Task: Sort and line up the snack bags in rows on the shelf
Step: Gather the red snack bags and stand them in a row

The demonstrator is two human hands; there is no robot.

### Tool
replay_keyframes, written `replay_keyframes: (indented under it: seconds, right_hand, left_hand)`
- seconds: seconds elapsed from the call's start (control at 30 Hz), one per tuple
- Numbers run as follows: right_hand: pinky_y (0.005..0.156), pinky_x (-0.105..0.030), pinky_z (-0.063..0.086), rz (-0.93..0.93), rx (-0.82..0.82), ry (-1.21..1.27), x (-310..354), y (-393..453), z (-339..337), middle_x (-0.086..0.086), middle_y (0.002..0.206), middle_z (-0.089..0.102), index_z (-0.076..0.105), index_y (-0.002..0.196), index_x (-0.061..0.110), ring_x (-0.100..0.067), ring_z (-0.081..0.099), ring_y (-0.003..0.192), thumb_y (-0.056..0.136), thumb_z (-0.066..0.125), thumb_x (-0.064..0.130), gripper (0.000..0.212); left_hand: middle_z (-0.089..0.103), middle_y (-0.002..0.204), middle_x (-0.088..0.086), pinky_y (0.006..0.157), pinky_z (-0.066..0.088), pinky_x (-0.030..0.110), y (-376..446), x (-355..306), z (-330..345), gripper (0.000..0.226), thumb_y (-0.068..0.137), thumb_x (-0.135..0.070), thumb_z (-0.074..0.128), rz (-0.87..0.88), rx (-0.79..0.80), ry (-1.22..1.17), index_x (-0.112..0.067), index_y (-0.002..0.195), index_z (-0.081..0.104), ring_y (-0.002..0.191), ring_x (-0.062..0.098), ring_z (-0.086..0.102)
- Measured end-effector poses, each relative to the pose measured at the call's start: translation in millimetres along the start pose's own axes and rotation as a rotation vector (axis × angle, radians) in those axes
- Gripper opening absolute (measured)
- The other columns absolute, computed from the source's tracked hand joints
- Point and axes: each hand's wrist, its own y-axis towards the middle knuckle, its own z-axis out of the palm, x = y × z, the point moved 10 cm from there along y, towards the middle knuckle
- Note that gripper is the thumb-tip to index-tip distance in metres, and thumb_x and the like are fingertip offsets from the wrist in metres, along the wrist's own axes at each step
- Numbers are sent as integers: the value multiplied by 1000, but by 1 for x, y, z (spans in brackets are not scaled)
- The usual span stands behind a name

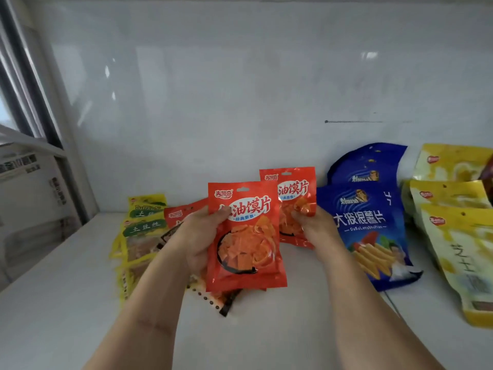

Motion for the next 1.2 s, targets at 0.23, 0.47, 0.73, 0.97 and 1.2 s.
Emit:
replay_keyframes:
  seconds: [0.23,0.47,0.73,0.97,1.2]
  right_hand:
    - [62,-19,45,10,3,-67,-8,15,-1,3,94,69,71,101,19,-15,66,85,98,63,31,16]
    - [64,-23,50,68,-5,10,-23,25,-3,5,88,72,66,85,22,-6,65,76,101,56,29,20]
    - [69,-26,56,105,-17,174,-27,33,7,4,88,78,73,102,19,-10,75,78,101,53,42,31]
    - [71,-27,56,59,-58,202,-24,39,1,8,85,79,74,91,24,-6,75,78,101,43,54,45]
    - [78,-36,62,40,-67,326,-38,45,3,-3,101,77,67,110,16,-17,76,89,88,73,36,31]
  left_hand:
    - [80,98,1,90,59,47,34,10,32,17,104,-27,54,42,-144,96,-22,109,70,92,24,77]
    - [71,116,-7,99,50,38,63,35,46,27,105,-32,48,44,-182,387,-17,121,66,109,21,66]
    - [66,131,4,93,45,34,80,6,30,37,108,-33,41,161,-274,612,-14,134,59,120,26,61]
    - [66,131,2,95,49,37,100,4,54,38,107,-36,42,210,-264,506,-16,135,58,119,26,62]
    - [65,107,-7,78,47,27,118,19,71,31,106,-41,45,224,-257,402,-21,123,61,88,9,58]
